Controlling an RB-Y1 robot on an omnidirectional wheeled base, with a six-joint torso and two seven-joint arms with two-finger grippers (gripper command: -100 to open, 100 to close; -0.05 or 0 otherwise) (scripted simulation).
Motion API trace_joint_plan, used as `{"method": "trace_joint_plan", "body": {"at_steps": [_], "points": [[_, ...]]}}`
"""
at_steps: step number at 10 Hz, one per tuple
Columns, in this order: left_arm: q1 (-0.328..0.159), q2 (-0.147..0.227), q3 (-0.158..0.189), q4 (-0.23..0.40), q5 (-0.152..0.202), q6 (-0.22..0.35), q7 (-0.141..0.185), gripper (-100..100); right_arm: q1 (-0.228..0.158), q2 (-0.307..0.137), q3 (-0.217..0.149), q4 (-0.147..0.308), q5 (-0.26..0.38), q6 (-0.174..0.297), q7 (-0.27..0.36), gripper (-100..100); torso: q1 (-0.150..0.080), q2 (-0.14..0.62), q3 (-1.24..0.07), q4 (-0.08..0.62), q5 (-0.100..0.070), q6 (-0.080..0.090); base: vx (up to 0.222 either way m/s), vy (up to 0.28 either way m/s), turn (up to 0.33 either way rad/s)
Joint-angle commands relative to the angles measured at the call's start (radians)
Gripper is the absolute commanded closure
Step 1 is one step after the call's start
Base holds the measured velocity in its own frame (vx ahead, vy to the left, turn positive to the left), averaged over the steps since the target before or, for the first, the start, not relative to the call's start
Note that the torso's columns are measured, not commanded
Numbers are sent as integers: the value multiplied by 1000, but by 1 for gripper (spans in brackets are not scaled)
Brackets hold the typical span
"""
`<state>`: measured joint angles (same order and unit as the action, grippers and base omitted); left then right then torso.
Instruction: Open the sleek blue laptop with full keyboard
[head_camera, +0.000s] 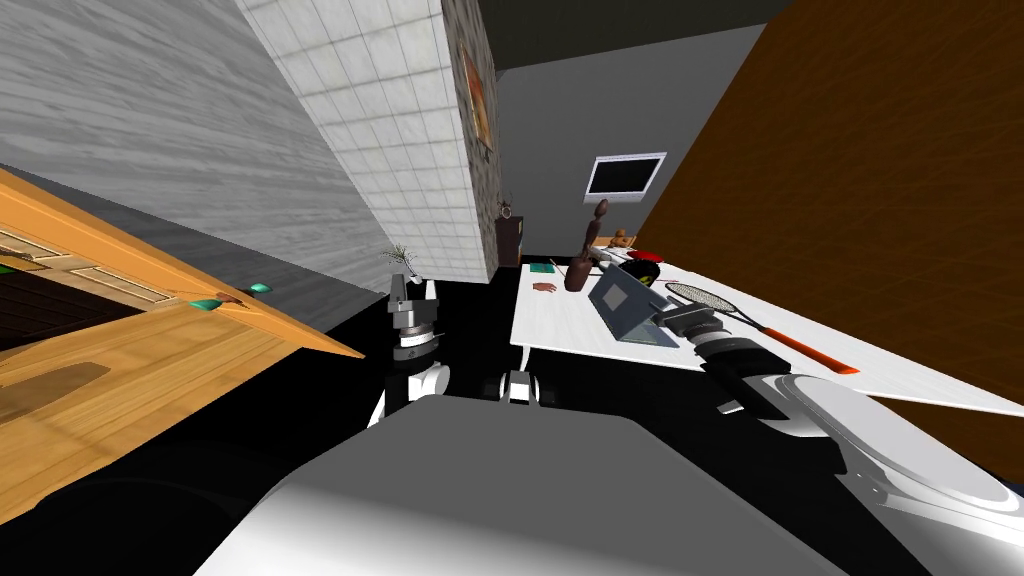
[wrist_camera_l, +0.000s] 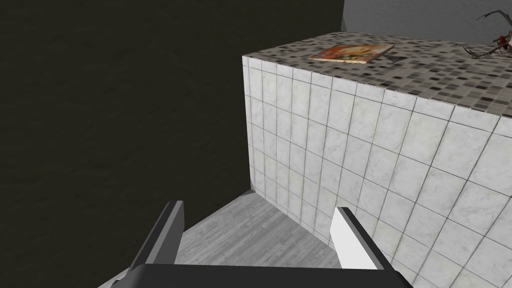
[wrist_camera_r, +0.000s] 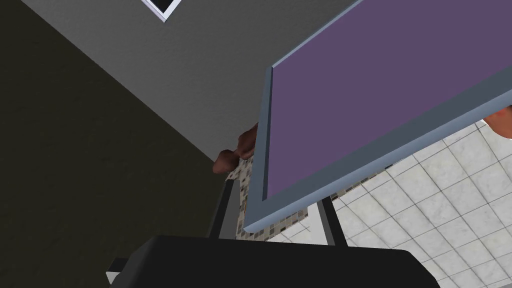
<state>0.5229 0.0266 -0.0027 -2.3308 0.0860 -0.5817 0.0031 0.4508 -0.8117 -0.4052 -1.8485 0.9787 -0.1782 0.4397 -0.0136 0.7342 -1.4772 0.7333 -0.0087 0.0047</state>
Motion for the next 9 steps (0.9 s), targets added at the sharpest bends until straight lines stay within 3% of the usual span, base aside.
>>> {"method": "trace_joint_plan", "body": {"at_steps": [1, 2, 3, 4, 9], "points": [[0, 0, 0, 0, 0, 0, 0, 0, -14, -7, 7, 45, -56, -9, -50, 100, 0, 0, 0, 0, 1, 0, -26, -66, 17], [0, 0, 0, 0, 0, 0, 0, 0, -22, -10, 7, 59, -77, -14, -68, 100, 2, 0, 0, 1, 2, -1, -24, -68, 8], [0, 0, 0, 0, 0, 0, 0, 0, -18, -10, 3, 41, -65, -12, -57, 100, 5, 1, 0, 1, 3, -2, -8, -35, 2], [0, 0, 0, 0, 0, 0, 0, 0, -40, 8, 12, 76, -102, -19, -83, 100, 11, 1, 0, 1, 5, -4, -19, -78, 44], [0, 0, 0, 0, 0, 0, 0, 0, -89, 58, 42, 160, -187, -41, -136, 100, 11, 0, 0, -1, 2, -4, -40, -99, 39]]}}
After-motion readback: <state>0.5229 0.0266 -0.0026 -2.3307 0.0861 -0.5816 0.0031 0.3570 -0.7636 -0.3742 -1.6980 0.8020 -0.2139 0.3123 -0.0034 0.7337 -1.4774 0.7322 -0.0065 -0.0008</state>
